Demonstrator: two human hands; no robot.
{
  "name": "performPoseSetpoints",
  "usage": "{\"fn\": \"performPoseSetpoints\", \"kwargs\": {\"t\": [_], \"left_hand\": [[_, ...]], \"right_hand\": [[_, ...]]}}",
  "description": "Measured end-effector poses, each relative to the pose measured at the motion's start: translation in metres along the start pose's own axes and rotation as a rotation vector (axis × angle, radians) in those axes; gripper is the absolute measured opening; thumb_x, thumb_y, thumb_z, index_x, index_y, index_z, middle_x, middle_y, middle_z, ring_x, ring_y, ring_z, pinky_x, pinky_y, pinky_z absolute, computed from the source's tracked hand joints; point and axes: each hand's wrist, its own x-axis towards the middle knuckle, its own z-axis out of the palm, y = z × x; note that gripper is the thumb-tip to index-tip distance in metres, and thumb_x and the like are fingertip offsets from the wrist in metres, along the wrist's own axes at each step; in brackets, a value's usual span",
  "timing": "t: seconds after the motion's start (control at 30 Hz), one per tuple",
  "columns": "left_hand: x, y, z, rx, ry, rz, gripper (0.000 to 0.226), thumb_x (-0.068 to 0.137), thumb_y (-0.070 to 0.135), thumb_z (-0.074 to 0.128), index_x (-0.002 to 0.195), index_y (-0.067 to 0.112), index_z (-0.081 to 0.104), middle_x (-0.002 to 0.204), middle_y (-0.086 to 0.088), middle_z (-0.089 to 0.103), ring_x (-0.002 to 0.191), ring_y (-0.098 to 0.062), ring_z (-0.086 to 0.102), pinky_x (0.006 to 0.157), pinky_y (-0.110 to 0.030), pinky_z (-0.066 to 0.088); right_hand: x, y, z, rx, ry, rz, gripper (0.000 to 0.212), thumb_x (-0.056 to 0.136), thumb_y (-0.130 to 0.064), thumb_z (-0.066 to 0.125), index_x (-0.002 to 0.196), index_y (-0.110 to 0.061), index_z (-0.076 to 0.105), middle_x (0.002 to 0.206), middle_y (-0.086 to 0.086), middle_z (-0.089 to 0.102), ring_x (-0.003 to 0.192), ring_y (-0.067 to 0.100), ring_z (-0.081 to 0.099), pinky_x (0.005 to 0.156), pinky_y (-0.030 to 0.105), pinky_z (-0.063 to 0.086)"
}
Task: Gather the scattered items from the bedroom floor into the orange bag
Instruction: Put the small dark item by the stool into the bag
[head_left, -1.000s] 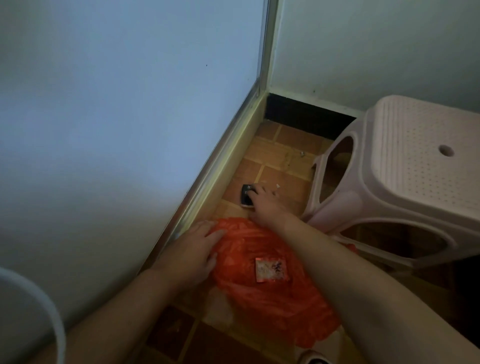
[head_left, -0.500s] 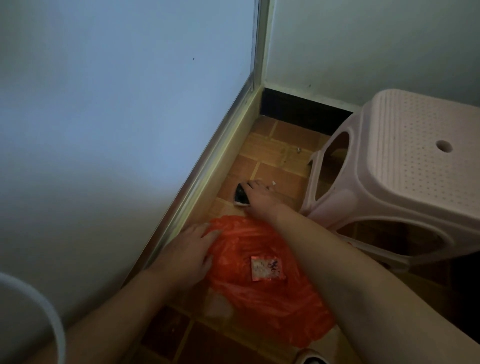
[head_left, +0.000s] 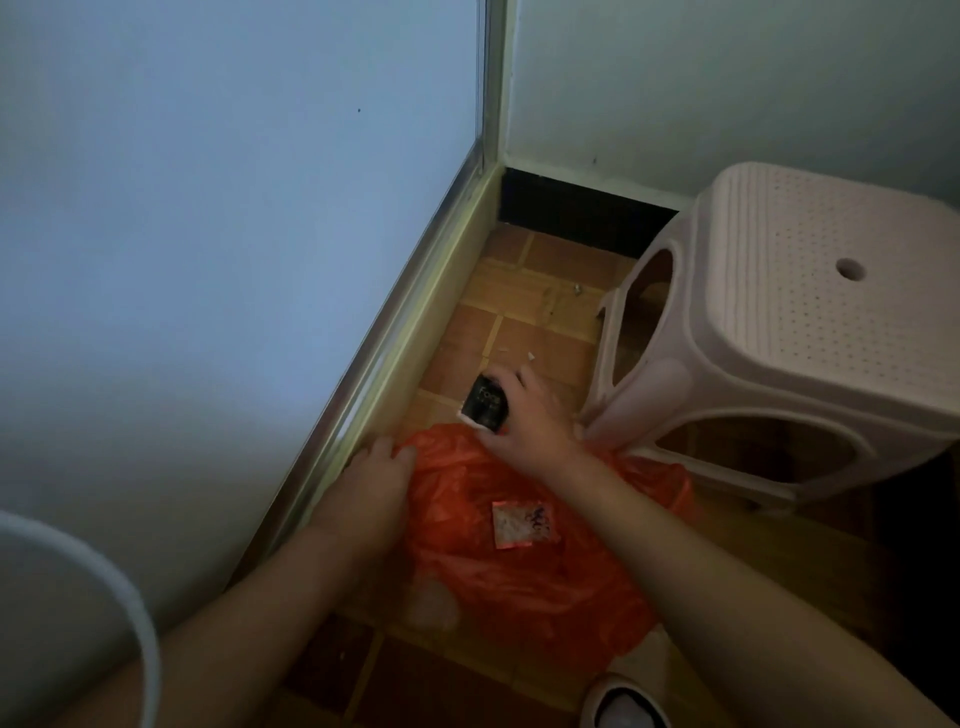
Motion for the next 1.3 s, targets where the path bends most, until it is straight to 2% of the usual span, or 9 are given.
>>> {"fn": "performPoseSetpoints", "kwargs": {"t": [0.07,0.17,0.4,0.53,0.67,0.83,0.97,1.17,1.3], "left_hand": [[0.0,0.001,-0.003,0.007,0.013,-0.033,0.044,0.091,0.01,0.055,0.134,0.021,0.051,0.127,-0.008,0.047,0.11,-0.03,0.06,0.09,-0.044,0.055],[0.0,0.007,-0.006,0.023,0.036,-0.062,0.041,0.091,0.005,0.054,0.13,0.018,0.052,0.126,-0.01,0.048,0.105,-0.032,0.064,0.088,-0.045,0.055],[-0.003,0.019,-0.01,0.067,0.079,-0.046,0.04,0.09,0.004,0.056,0.129,0.015,0.053,0.117,-0.012,0.054,0.099,-0.035,0.068,0.084,-0.044,0.054],[-0.005,0.024,-0.012,0.07,0.099,0.003,0.036,0.091,0.007,0.051,0.125,0.016,0.057,0.11,-0.009,0.057,0.096,-0.034,0.068,0.082,-0.043,0.056],[-0.004,0.031,-0.013,0.08,0.175,0.053,0.028,0.093,0.017,0.054,0.121,0.019,0.06,0.104,-0.005,0.058,0.09,-0.032,0.069,0.074,-0.043,0.056],[-0.003,0.04,-0.014,0.129,0.24,0.098,0.023,0.096,0.022,0.048,0.114,0.025,0.064,0.104,-0.003,0.06,0.087,-0.032,0.07,0.069,-0.04,0.054],[-0.001,0.042,-0.014,0.154,0.269,0.104,0.022,0.098,0.031,0.047,0.107,0.027,0.066,0.099,-0.001,0.065,0.088,-0.031,0.07,0.069,-0.038,0.052],[0.002,0.055,-0.017,0.142,0.298,0.135,0.02,0.101,0.033,0.045,0.101,0.024,0.063,0.088,-0.003,0.072,0.083,-0.029,0.071,0.059,-0.034,0.042],[0.002,0.064,-0.02,0.106,0.335,0.167,0.014,0.099,0.033,0.05,0.105,0.024,0.059,0.083,-0.001,0.071,0.076,-0.029,0.071,0.055,-0.033,0.044]], "right_hand": [[-0.033,-0.005,-0.009,-0.025,0.042,-0.024,0.069,0.077,-0.04,0.079,0.137,-0.032,0.045,0.128,-0.009,0.045,0.119,0.017,0.049,0.095,0.039,0.045],[-0.078,-0.003,-0.015,-0.096,0.004,-0.071,0.068,0.077,-0.04,0.078,0.136,-0.032,0.044,0.13,-0.009,0.044,0.118,0.018,0.048,0.099,0.04,0.043],[-0.117,0.01,-0.001,-0.206,-0.159,-0.12,0.072,0.08,-0.053,0.075,0.141,-0.033,0.041,0.142,-0.008,0.043,0.133,0.017,0.042,0.112,0.045,0.037],[-0.129,0.012,-0.007,-0.236,-0.125,-0.105,0.072,0.081,-0.049,0.074,0.144,-0.03,0.044,0.147,-0.005,0.041,0.139,0.018,0.039,0.115,0.044,0.032],[-0.139,0.014,-0.02,-0.318,-0.043,0.013,0.067,0.083,-0.042,0.071,0.143,-0.029,0.046,0.147,-0.004,0.042,0.138,0.02,0.039,0.113,0.042,0.034],[-0.147,0.02,-0.029,-0.384,-0.068,0.231,0.078,0.085,-0.052,0.068,0.151,-0.029,0.035,0.151,0.0,0.037,0.139,0.026,0.037,0.114,0.044,0.034],[-0.151,0.023,-0.03,-0.418,-0.114,0.283,0.068,0.086,-0.051,0.066,0.145,-0.028,0.041,0.14,0.0,0.045,0.129,0.027,0.045,0.104,0.044,0.04],[-0.149,0.023,-0.032,-0.425,-0.104,0.242,0.025,0.089,-0.027,0.058,0.113,-0.02,0.061,0.114,0.003,0.064,0.11,0.028,0.059,0.09,0.043,0.045],[-0.149,0.025,-0.04,-0.368,0.013,0.187,0.025,0.091,-0.04,0.056,0.108,-0.025,0.065,0.105,-0.004,0.066,0.104,0.022,0.06,0.089,0.039,0.042]]}}
